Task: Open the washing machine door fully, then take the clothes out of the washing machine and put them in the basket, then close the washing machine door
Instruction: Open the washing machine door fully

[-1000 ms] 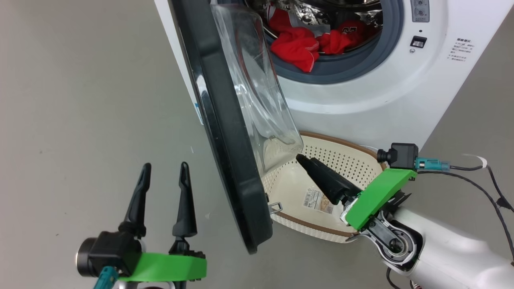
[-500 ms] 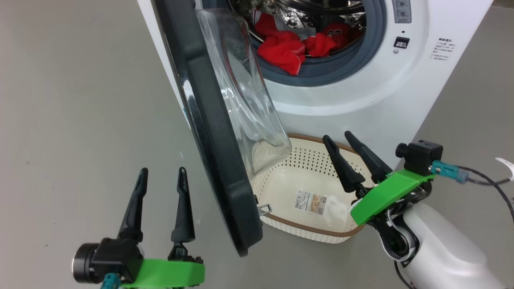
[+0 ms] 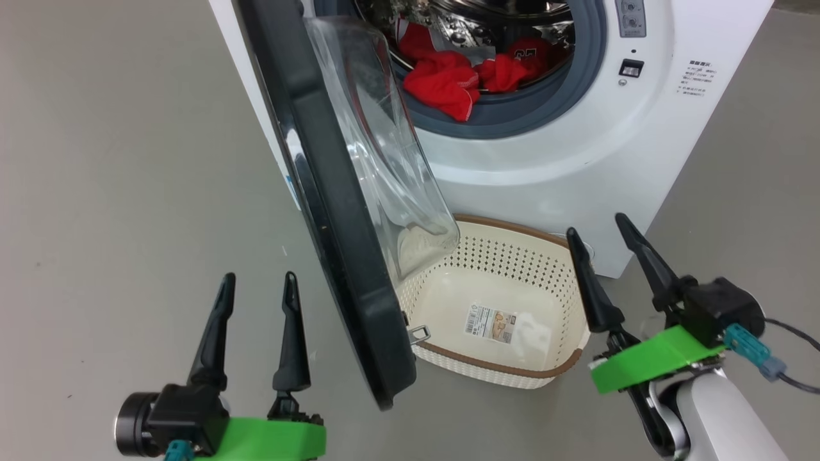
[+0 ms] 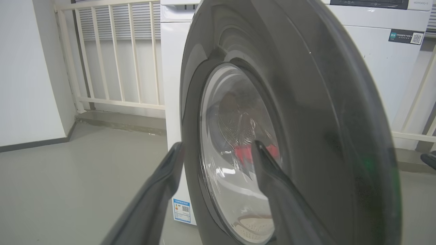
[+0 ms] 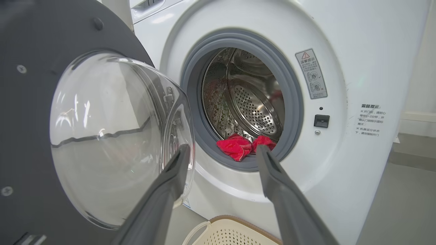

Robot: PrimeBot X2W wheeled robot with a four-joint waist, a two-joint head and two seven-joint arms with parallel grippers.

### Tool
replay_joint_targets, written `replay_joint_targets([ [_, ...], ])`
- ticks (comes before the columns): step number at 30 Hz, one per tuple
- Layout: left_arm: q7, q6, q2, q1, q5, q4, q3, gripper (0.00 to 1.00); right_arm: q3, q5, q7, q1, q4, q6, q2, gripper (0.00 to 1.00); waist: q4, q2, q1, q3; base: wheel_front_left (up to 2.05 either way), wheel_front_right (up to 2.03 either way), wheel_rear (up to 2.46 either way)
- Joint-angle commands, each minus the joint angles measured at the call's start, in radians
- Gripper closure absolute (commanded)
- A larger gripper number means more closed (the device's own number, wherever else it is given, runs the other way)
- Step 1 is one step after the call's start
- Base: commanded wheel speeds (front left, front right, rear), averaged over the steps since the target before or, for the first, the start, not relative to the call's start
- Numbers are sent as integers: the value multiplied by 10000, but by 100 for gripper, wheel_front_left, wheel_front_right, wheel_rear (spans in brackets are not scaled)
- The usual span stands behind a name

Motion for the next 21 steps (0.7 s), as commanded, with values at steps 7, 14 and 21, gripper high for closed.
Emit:
replay_joint_targets([
  [7,-49,76,135,76,159,-165,353,0,-147,-231,-62,775,-916,46,88,0,64,0,0,-179,0,0,0],
  [14,-49,-10,135,148,213,-59,372,0,-233,-613,-62,1093,-980,46,90,0,62,0,0,-298,0,0,0],
  [21,-49,-57,135,203,284,98,403,0,-334,-765,-62,1191,-996,46,90,0,22,0,0,-328,0,0,0],
])
